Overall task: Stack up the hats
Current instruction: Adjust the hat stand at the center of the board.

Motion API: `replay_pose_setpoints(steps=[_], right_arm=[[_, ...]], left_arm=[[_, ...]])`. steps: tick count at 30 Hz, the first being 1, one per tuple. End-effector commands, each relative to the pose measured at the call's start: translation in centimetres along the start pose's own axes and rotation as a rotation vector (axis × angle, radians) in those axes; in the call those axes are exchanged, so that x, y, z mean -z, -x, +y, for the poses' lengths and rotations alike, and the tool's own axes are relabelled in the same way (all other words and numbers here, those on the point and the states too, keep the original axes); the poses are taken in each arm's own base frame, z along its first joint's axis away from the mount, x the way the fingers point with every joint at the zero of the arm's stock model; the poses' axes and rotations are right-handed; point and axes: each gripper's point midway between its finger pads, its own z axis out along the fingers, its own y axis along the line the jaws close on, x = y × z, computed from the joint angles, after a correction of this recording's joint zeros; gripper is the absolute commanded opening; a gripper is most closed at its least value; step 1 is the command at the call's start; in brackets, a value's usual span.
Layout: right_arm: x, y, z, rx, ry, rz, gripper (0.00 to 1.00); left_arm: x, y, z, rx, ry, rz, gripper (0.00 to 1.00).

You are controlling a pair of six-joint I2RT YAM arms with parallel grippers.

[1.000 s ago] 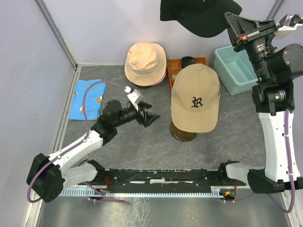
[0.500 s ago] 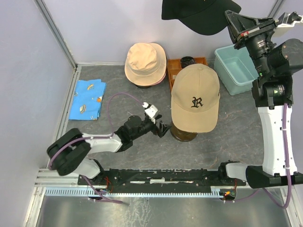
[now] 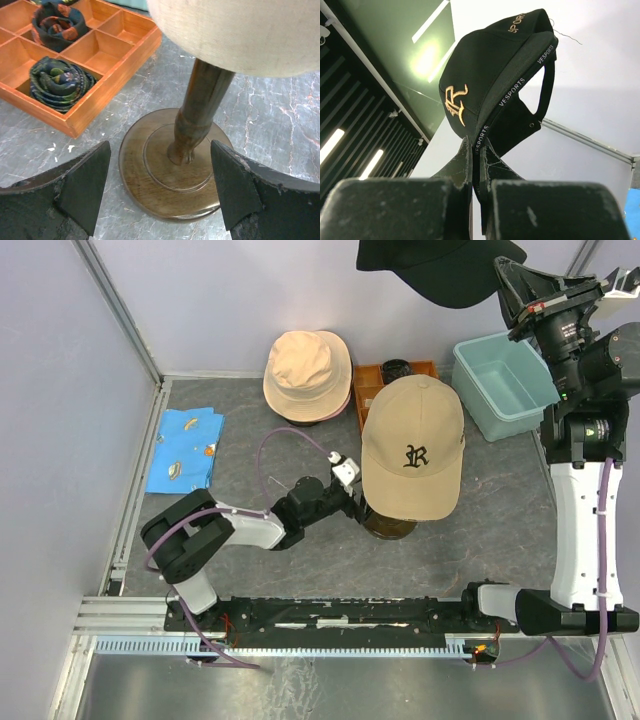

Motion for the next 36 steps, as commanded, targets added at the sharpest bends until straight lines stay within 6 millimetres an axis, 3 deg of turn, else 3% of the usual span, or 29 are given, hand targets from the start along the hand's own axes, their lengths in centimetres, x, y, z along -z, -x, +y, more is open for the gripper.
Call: replay_pose_setpoints(steps=[1, 11, 21, 30, 36], right_arm=[[0.2, 0.1, 1.9, -0.012, 0.085, 0.014, 0.00], [-0.1, 0.3, 1.1, -0.027, 0.075, 0.018, 0.00], [-0.2, 0.3, 0.5, -0.032, 0.064, 0.020, 0.00], [0.0, 0.2, -0.2, -0.038, 0.052, 0.022, 0.00], [0.2, 0.0, -0.7, -0.039, 0.038, 0.028, 0.00]], left_arm=[[-1.3, 2.7, -2.0, -0.065, -0.080, -0.102, 0.86], [-1.3, 1.7, -4.8, -0.073, -0.184, -0.090, 0.85], [-3.5, 1.1, -4.6, -0.066, -0.177, -0.131, 0.86], [-4.9, 2.1, -4.4, -0.040, -0.163, -0.185, 0.86], [-5.6, 1.2, -4.4, -0.004, -0.160, -0.200, 0.86]])
